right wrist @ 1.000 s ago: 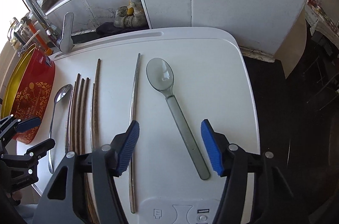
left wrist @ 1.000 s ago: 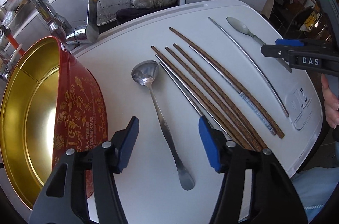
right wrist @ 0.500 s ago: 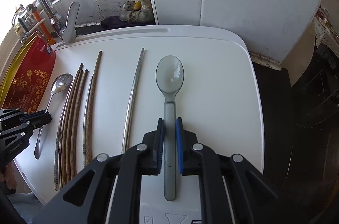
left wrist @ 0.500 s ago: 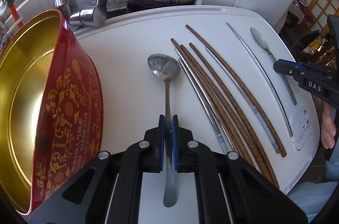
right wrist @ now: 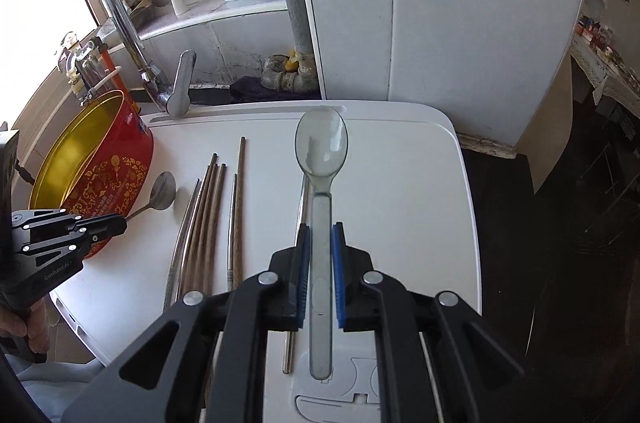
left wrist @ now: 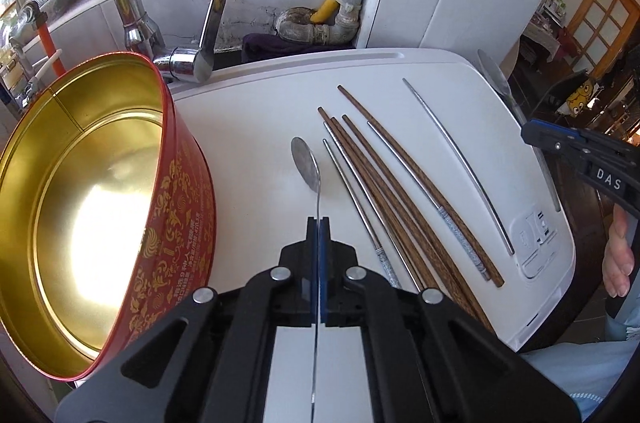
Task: Organize utensils
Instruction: 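Lift both spoons and carry them over the red-and-gold tin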
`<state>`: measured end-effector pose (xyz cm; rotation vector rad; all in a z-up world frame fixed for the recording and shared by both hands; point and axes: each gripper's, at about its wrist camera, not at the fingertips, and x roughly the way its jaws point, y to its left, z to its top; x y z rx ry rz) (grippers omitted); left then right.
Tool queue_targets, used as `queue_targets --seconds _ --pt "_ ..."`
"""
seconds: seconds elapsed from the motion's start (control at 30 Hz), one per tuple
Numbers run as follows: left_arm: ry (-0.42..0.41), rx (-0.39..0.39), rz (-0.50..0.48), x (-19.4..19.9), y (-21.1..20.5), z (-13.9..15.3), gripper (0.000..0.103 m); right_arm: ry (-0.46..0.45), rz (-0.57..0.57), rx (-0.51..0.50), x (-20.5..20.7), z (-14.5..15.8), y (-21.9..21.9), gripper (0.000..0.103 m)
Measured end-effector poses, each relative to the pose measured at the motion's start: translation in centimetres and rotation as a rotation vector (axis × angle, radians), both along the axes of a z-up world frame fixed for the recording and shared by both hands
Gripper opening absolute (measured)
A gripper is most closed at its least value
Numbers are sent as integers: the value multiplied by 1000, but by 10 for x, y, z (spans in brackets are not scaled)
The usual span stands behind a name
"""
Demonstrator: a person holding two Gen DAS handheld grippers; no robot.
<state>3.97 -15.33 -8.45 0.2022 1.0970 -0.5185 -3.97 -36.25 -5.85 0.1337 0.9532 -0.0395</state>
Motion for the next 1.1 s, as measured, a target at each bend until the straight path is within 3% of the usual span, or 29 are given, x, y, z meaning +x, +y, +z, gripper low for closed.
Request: queue_targets --seconds 0.2,0.53,0.8,0.93,1.1 --pt "42 3 8 -5 4 -15 1 9 -9 7 -11 2 7 12" --pt "-68 -98 18 -34 23 41 1 -72 38 38 -35 37 35 12" --pt "-219 -148 217 -49 120 108 1 -145 284 36 -12 78 124 12" --pt "-258 -128 329 -57 179 123 1 -187 385 70 10 100 166 12" --pt "-284 -112 408 -54 229 133 1 -169 477 123 43 107 218 12"
